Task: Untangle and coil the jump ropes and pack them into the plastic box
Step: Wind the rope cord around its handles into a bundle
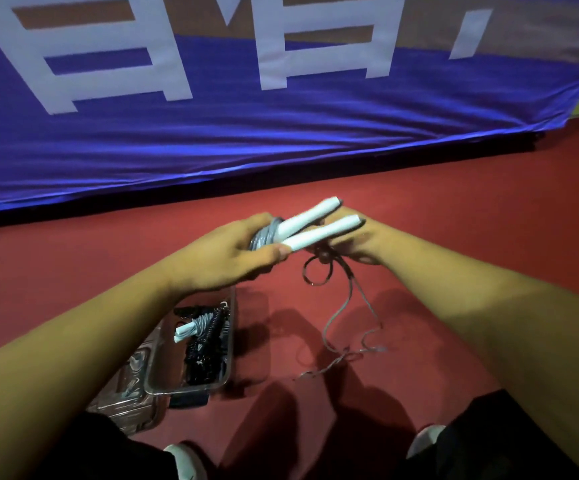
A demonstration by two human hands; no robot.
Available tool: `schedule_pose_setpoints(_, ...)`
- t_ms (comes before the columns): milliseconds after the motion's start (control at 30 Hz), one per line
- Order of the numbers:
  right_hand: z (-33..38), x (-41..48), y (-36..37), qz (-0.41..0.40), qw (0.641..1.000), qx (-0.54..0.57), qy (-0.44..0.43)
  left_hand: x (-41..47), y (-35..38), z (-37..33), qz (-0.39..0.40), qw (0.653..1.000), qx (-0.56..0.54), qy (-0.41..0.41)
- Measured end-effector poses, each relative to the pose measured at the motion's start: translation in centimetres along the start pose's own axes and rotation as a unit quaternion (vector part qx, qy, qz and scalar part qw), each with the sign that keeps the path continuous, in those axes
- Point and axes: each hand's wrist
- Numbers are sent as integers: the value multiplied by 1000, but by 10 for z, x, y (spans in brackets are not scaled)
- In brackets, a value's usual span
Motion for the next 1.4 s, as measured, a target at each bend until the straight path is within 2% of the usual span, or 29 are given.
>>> schedule_pose_setpoints(67,2,2,11,-10,996,78,35,3,-2,5,-45,999,-21,-10)
schedule_pose_setpoints(133,-1,5,16,27,993,104,55,5,-6,8,-74,996,-47,-18)
schedule_pose_setpoints(233,-2,3,17,101,982,138,78,5,-14,8,-60,997,-57,10)
schedule_pose_setpoints(300,-2,5,19,116,979,139,95,6,-16,10,-75,996,-55,7)
schedule_pose_setpoints(500,-4,4,26,102,987,76,96,15,-32,37,-207,972,-65,-87)
schedule_pose_setpoints(633,9,5,24,80,993,53,74,16,-43,54,-219,969,-3,-118)
schedule_pose_setpoints(733,20,3,26,79,996,-10,48,19,-43,62,-234,962,28,-135)
schedule_pose_setpoints(800,27,1,26,59,996,-63,12,20,-42,66,-234,955,109,-146)
schedule_pose_setpoints(933,41,3,21,11,976,-193,-96,20,-34,61,-167,922,314,-150)
schedule_pose_setpoints(1033,44,3,16,-20,959,-246,-139,21,-20,47,-55,908,382,-166)
schedule_pose_setpoints(1133,39,4,10,-35,957,-253,-140,21,-7,36,42,894,426,-131)
schedule_pose_setpoints(1200,37,5,5,-53,955,-253,-144,19,-5,28,77,909,397,-102)
schedule_pose_setpoints(1333,34,0,-11,-60,965,-211,-142,16,-1,11,108,955,261,-90)
schedule_pose_setpoints(1400,29,-1,-13,-50,972,-186,-137,14,-1,8,109,961,245,-69)
Point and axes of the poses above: each hand's wrist, its own x-axis towards the middle knuckle, its own y-axis out of the palm, z = x × y
